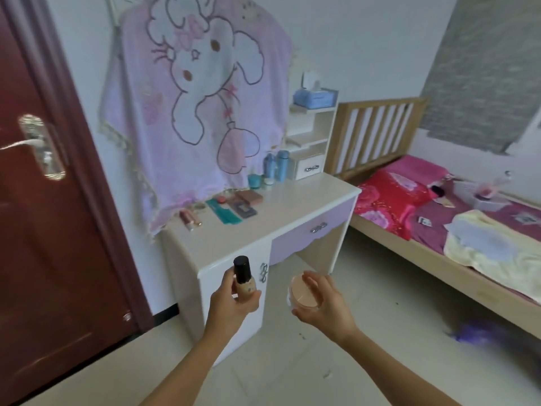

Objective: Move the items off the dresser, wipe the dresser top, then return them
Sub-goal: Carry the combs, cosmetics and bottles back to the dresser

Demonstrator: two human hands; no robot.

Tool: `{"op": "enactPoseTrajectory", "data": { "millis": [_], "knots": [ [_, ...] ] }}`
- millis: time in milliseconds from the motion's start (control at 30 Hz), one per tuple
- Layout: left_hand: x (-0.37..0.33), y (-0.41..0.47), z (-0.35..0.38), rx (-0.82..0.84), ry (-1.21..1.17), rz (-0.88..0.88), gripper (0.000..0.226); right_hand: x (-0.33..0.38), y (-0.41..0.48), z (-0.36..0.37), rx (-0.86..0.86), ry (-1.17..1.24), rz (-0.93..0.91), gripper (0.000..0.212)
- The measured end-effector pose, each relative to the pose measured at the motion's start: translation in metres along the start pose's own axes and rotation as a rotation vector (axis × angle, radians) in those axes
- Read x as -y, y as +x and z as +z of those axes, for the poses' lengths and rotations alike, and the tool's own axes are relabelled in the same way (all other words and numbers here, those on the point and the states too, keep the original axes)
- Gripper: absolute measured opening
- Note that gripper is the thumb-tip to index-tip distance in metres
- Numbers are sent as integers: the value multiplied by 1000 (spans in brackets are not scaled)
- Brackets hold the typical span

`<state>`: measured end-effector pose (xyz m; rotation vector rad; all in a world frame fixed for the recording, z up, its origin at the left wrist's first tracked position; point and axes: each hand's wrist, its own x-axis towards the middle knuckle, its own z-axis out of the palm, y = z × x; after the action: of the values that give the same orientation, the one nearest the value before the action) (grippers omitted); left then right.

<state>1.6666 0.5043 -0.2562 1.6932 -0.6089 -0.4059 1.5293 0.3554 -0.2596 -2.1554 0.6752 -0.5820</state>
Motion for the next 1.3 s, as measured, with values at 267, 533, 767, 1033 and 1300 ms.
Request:
{"op": "enactPoseTrajectory", "data": {
  "millis": [267,533,767,1033,1300],
  "knots": [
    [-9,128,16,51,26,99,44,-10,114,-4,-93,-62,57,60],
    [14,205,47,121,118,109,47,-48,158,8,-186,-7,189,56],
    [11,258,108,222,126,85,45,-102,198,-31,-216,-50,256,58],
    [-7,353,192,135,171,92,44,-165,309,-86,-177,9,198,60],
    [10,402,239,13,163,-72,45,-210,397,-107,-22,11,159,64]
  ]
}}
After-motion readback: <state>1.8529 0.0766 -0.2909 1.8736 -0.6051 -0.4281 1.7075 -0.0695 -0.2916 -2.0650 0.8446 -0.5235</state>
